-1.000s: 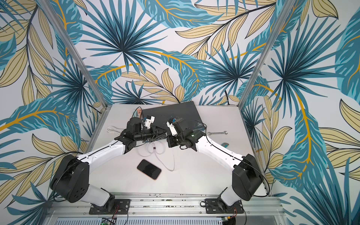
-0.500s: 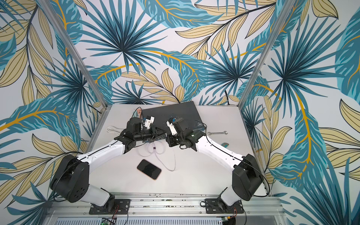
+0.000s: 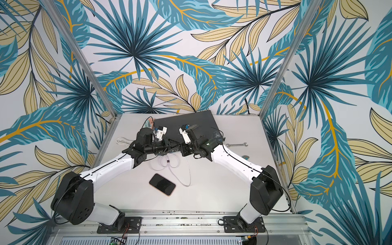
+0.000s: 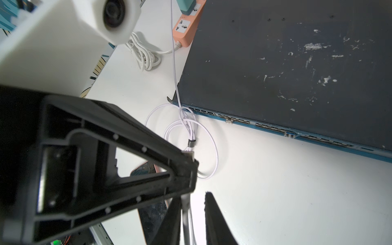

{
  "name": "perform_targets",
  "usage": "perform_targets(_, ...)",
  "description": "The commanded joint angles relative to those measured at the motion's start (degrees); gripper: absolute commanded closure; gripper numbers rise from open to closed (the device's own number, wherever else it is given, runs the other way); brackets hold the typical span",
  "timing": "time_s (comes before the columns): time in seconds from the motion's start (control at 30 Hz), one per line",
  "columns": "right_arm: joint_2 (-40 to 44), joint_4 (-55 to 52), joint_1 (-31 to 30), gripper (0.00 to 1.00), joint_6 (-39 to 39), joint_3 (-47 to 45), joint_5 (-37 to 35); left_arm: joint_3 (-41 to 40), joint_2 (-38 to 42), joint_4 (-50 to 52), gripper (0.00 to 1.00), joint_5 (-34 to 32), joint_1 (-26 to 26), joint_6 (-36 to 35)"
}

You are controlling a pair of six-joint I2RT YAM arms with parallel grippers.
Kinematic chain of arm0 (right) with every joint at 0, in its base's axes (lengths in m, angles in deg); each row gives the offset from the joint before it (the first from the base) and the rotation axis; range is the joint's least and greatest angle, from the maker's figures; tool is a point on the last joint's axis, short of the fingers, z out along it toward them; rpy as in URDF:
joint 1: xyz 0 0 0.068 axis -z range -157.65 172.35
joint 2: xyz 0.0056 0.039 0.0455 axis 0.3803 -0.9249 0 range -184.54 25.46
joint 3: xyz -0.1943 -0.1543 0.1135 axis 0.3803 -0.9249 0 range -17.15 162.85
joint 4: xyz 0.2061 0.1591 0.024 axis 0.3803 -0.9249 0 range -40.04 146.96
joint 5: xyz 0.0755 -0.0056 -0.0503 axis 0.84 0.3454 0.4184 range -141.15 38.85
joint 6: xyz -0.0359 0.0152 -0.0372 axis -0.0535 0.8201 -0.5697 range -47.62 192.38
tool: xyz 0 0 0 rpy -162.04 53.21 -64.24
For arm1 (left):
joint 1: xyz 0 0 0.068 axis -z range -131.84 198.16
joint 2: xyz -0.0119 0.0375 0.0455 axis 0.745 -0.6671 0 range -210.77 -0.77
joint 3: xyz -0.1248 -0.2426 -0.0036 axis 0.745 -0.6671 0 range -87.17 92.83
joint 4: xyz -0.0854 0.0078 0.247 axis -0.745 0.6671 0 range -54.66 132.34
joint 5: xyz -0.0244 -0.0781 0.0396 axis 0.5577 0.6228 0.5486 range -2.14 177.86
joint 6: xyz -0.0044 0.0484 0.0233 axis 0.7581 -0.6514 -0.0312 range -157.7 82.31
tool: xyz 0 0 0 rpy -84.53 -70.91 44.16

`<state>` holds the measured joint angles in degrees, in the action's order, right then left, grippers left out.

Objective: Plug the charging cable into the phone
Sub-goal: Pick up the charging cable from the center of the board.

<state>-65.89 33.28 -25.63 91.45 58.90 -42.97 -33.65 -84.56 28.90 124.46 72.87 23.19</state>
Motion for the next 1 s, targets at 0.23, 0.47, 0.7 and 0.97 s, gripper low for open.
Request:
perform_targets(0.23,-2.7,-1.2,0.1,0.78,-0.8,1.6,-1.2,-1.1,3.0,0.5,1.0,-0.5,0.0,-0.8)
perform_targets(0.47,-3.8,-2.0,0.3,0.79,-1.3,2.5,-2.6,-1.3,3.2,0.5,1.0,-0.8,0.0,-0.7)
perform_targets(0.7,-4.4,-3.8,0.2,0.63,-2.0,4.0,-7.0,-1.4,3.1,0.6,1.0,-1.0,0.0,-0.8)
perform_targets(0.97,-5.0,-4.1,0.4,0.69,-3.0,4.6,-6.5,-1.1,2.7,0.1,1.0,-1.0,0.0,-0.5)
